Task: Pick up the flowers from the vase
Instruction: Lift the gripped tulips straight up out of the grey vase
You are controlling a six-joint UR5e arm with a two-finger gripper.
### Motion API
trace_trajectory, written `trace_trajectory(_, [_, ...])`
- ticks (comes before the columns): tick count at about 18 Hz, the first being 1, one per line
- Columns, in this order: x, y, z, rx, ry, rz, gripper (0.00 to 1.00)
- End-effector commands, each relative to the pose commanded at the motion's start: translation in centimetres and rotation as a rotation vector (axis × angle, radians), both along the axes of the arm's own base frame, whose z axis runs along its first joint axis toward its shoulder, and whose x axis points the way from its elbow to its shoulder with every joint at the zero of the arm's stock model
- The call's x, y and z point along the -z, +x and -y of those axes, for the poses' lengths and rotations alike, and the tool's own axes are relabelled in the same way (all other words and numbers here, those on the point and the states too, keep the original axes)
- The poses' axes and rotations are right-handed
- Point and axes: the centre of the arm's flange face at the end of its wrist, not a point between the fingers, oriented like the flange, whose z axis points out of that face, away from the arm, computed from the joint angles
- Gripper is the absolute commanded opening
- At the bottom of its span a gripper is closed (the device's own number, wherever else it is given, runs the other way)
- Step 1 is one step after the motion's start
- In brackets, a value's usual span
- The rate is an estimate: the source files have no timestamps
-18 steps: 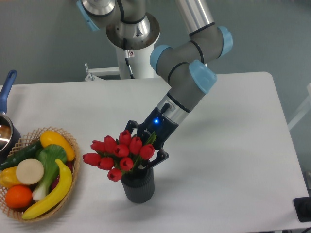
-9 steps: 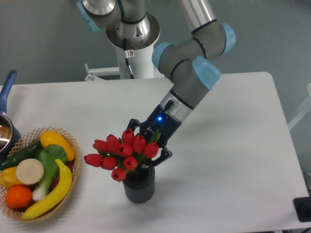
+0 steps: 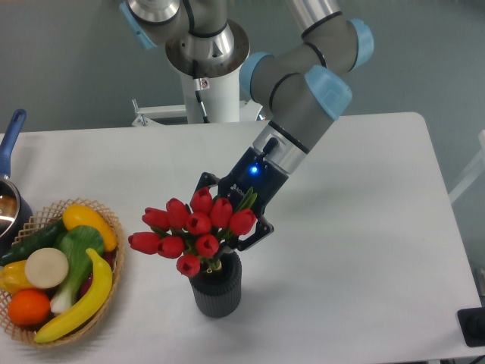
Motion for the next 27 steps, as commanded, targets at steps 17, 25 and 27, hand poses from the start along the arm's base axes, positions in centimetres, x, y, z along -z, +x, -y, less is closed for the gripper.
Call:
trace_trajectory(17, [-8.3, -2.0, 2.2, -0.115, 0.086, 0.158, 0.56])
trace_trajectory(25, [-11.7, -3.3, 2.9, -0.171, 0.103, 0.223, 0.56])
trace_trajectory(27, [-12.6, -3.9, 3.1, -0.180, 0.112, 0.214, 0.56])
